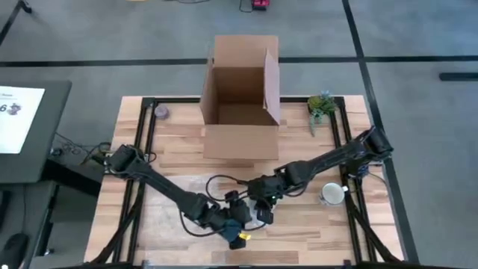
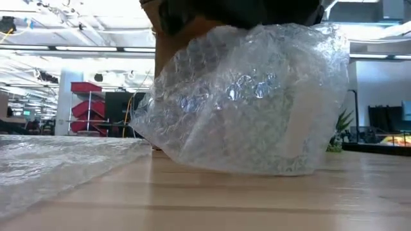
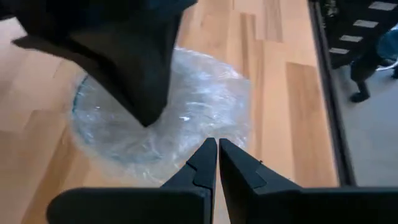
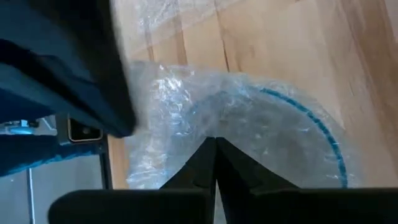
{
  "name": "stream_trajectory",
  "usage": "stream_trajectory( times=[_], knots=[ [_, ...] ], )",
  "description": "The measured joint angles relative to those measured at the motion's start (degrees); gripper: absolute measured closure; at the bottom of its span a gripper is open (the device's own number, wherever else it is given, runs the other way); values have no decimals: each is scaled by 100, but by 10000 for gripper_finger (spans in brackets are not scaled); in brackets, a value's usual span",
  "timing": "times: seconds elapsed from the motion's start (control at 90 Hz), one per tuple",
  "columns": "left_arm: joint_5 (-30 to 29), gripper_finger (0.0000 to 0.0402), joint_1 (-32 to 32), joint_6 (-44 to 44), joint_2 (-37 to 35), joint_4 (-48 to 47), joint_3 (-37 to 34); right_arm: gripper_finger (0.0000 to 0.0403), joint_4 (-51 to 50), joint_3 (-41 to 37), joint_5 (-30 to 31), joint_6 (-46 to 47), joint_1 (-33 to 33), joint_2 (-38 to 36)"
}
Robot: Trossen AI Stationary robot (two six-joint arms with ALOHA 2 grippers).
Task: Wrap mug
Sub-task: Wrap the blue patterned mug with the right transparent bubble wrap
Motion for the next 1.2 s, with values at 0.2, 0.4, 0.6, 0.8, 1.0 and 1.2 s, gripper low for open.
stream_trajectory(
  times=[0.2,0.4,0.6,0.8,1.0,1.2],
  knots=[
    [-78,402,166,66,0,-51,1,403,-486,344,-2,87,0,-57],
    [-82,402,217,68,0,-76,2,403,-1093,851,1,281,14,-66],
    [-84,402,222,68,0,-93,2,403,-1348,1214,4,415,212,-68],
    [-84,402,246,104,0,-95,2,403,-1372,1260,401,486,609,-68],
    [-84,402,248,97,0,-115,2,403,-922,542,859,820,550,-63],
    [-82,402,246,90,0,-114,2,403,378,-230,792,1129,415,-68]
  ],
)
